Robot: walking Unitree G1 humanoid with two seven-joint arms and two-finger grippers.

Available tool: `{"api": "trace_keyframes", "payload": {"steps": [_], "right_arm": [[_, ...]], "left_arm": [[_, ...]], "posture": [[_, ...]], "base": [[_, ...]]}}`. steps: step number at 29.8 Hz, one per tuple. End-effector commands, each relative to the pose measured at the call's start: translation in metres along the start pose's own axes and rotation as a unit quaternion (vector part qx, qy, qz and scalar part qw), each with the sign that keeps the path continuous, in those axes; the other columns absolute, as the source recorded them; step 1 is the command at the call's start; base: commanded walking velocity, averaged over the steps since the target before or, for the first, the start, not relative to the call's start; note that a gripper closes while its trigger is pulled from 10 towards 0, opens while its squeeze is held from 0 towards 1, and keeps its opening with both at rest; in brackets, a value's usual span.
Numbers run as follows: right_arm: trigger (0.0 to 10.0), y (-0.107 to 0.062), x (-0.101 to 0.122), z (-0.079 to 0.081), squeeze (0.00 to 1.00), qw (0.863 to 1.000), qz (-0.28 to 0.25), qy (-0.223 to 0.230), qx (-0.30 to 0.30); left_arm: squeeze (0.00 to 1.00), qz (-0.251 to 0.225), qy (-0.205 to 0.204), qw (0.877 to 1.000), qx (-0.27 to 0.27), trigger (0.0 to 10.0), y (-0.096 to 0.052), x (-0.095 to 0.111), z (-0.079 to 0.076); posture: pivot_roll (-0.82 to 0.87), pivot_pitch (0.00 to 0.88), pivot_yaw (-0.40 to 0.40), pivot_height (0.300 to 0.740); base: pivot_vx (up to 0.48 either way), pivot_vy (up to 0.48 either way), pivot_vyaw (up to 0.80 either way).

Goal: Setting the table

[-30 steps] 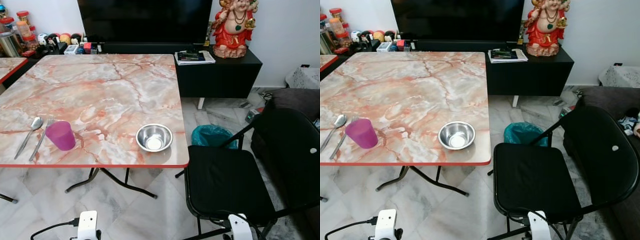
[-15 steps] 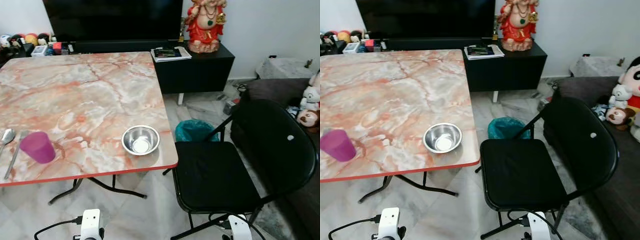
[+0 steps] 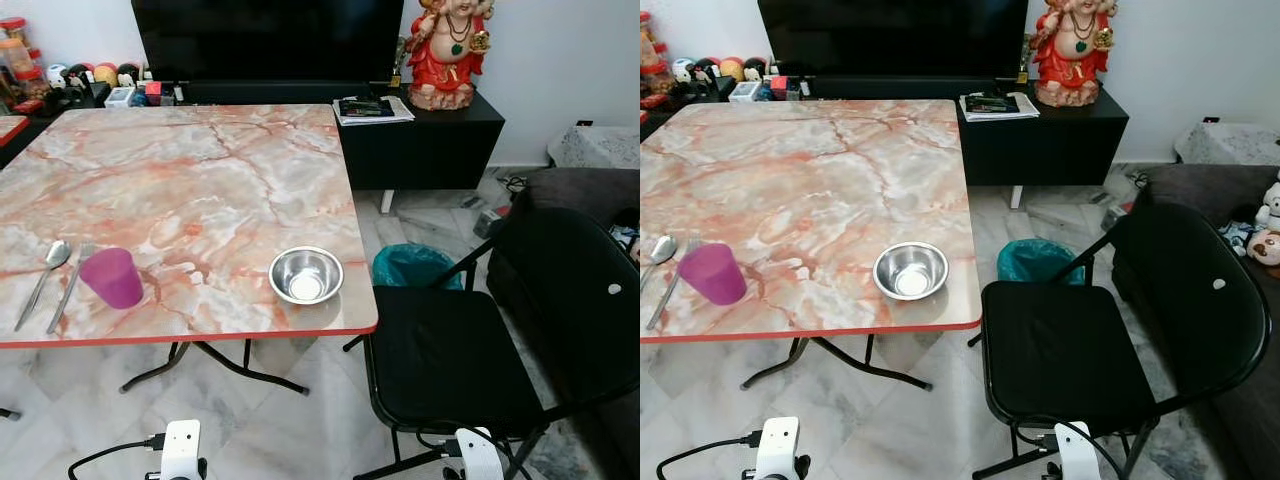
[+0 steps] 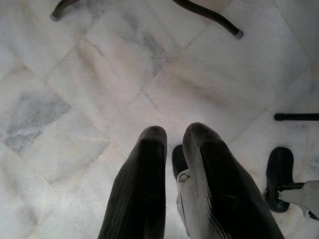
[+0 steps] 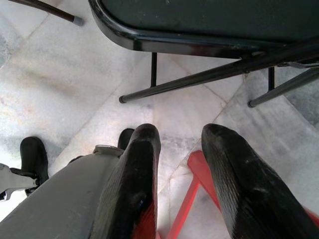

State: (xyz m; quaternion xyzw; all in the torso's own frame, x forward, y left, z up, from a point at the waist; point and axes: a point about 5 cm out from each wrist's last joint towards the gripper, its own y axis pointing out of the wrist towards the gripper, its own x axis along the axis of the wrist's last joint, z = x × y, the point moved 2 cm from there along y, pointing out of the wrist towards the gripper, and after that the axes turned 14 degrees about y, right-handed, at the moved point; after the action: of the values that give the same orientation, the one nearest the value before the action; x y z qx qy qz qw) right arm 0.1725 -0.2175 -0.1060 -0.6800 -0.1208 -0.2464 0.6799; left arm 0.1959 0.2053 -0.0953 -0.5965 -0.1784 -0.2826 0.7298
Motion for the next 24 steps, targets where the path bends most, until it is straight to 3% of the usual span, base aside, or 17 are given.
{"api": "trace_keyframes", "payload": {"steps": [1, 24], "right_arm": [[10.0, -0.0001, 0.0014, -0.0016, 0.0, 1.0, -0.002, 0.002, -0.001], [10.0, -0.0002, 0.0011, -0.0017, 0.0, 1.0, -0.001, 0.001, 0.0]], "left_arm": [[0.0, 0.01, 0.007, 1.0, 0.003, 10.0, -0.0012, -0.0063, 0.0026], [0.0, 0.005, 0.003, 1.0, 0.005, 10.0, -0.0009, -0.0043, 0.0024]], "posture": [[-0.02, 0.0, -0.012, 0.74], [-0.02, 0.0, -0.016, 0.74]], "base": [[0.0, -0.251, 0.0], [0.0, -0.293, 0.0]]}}
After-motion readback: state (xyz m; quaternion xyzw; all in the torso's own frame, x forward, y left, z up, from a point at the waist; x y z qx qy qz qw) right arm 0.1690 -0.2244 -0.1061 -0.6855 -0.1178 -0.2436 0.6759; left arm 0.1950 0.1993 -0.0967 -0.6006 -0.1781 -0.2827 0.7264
